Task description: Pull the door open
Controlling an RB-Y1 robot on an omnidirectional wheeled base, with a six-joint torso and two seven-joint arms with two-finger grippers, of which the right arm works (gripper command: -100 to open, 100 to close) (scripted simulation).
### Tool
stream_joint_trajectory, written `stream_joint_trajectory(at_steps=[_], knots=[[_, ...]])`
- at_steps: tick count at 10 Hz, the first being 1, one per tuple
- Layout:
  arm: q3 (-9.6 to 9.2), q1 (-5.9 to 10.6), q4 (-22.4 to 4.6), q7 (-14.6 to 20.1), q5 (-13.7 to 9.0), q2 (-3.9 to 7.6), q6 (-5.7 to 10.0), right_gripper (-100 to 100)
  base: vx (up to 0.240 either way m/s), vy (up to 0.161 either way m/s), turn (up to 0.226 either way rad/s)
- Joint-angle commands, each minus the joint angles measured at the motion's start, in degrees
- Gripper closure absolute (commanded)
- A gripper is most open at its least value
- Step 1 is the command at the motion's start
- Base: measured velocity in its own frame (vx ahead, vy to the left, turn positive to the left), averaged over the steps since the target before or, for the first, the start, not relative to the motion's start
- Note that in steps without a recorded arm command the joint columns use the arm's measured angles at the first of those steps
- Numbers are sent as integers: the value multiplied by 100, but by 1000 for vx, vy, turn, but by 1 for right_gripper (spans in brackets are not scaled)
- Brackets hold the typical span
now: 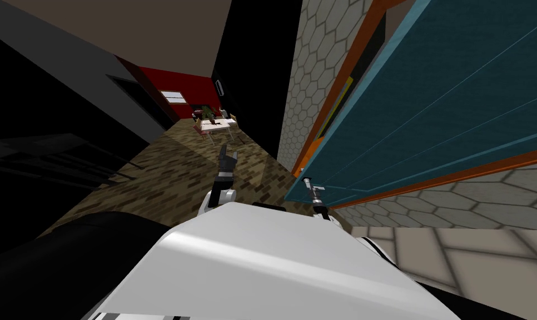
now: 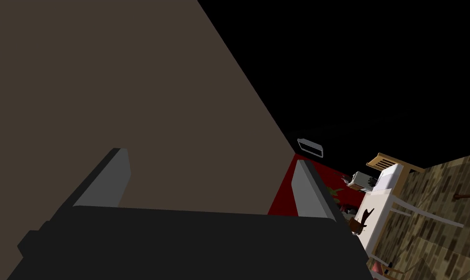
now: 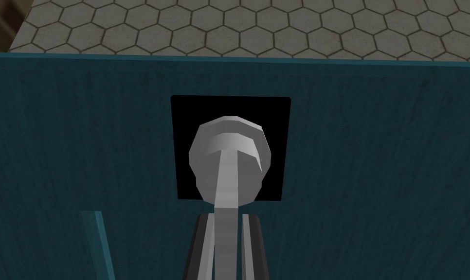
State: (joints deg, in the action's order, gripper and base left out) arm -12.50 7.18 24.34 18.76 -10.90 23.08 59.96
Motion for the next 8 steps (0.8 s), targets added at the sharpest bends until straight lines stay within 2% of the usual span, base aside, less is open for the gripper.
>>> stream_joint_trajectory(at_steps=[1,2,3,4,5,6,8], knots=[[-14,124,-93,-32,-4,-67,-26,100,-105,-53,40],[-14,146,-91,-42,-8,-77,-52,100,-136,-122,81],[-7,60,44,-40,-11,-50,-97,100,-51,-55,50],[-65,-65,27,52,-10,39,64,100,-109,-13,180],[-79,-104,18,82,-12,72,120,100,-164,-18,199],[-79,-104,18,82,-12,72,120,100,-109,-23,39],[-145,-284,-25,222,-22,220,379,100,-129,-35,165]])
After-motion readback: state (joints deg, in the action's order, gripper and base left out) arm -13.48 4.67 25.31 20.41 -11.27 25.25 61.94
